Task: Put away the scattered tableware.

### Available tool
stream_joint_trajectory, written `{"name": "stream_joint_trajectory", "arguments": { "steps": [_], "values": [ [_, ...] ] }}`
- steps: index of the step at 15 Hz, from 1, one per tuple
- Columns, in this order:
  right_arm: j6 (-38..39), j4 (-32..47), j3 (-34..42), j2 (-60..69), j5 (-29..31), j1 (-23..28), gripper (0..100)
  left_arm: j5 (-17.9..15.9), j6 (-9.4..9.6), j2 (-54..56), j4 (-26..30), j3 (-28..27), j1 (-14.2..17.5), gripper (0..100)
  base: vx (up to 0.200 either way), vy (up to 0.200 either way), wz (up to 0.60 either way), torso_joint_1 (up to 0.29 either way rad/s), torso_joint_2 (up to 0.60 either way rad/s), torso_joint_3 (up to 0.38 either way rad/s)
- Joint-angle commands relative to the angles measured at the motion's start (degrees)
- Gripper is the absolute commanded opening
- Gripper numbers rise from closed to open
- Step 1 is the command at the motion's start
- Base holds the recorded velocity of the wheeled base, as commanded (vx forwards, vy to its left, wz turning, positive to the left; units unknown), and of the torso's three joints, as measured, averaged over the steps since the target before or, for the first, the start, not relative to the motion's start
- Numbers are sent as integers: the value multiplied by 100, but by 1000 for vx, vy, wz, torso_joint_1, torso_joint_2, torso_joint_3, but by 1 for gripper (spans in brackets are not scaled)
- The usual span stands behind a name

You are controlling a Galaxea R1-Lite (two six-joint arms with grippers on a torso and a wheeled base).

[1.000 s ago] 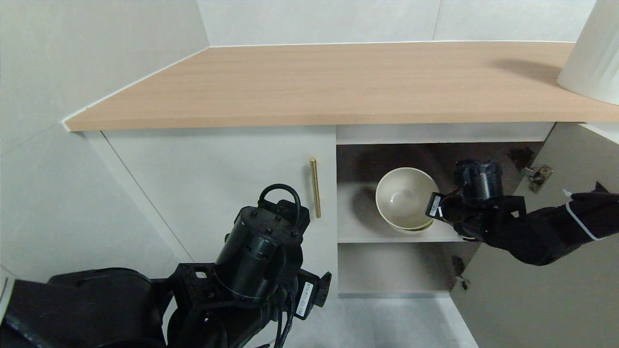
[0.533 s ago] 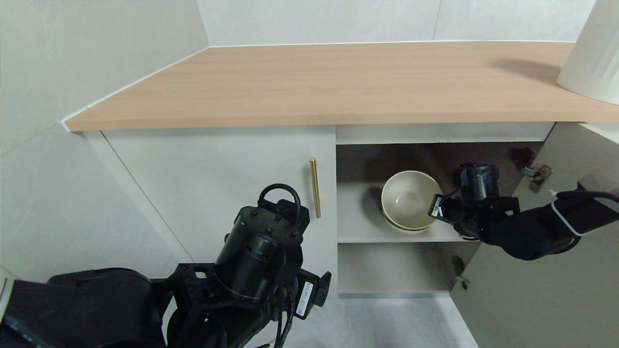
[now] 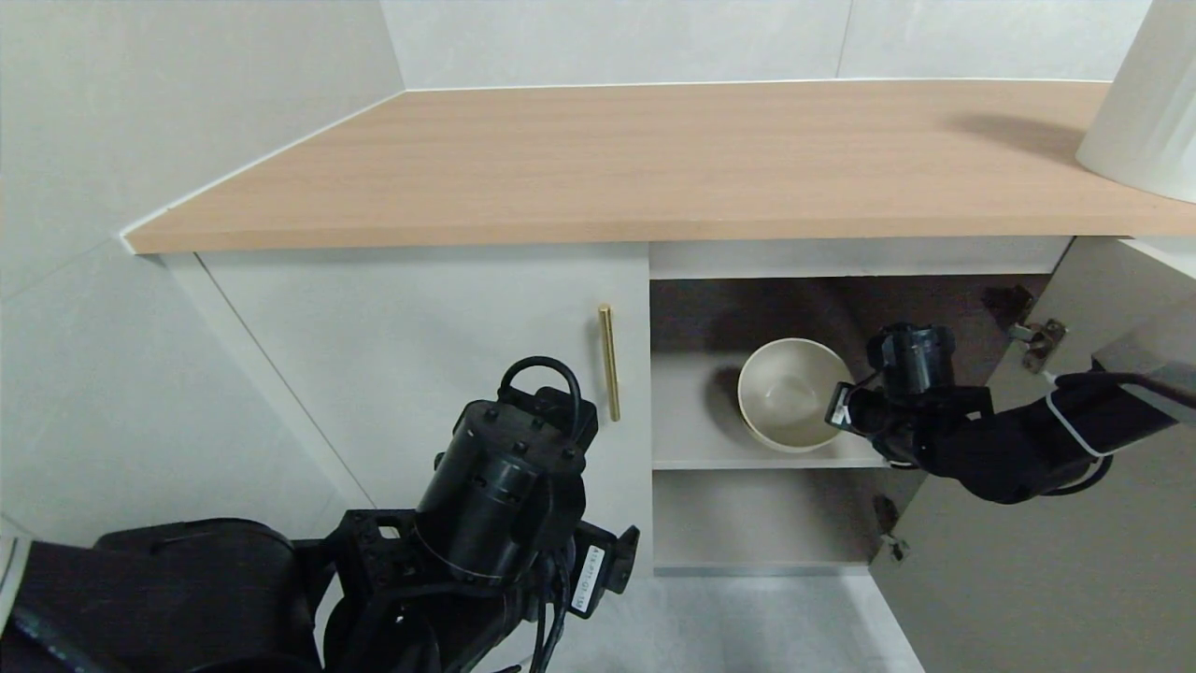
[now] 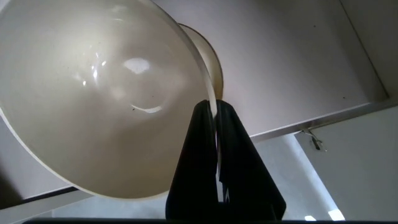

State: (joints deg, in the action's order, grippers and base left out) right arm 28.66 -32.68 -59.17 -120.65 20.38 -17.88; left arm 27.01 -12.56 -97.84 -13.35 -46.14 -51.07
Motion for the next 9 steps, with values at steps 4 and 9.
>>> {"name": "stream_joint_trajectory", "arguments": {
  "steps": [4, 9],
  "values": [
    [-1, -1, -33, -55, 1, 4, 0, 6, -1, -24, -1, 0, 0, 100, 0, 0, 0, 0, 0, 0],
    [-1, -1, -15, -38, -8, 4, 100, 6, -1, -24, -1, 0, 9, 100, 0, 0, 0, 0, 0, 0]
  ]
}}
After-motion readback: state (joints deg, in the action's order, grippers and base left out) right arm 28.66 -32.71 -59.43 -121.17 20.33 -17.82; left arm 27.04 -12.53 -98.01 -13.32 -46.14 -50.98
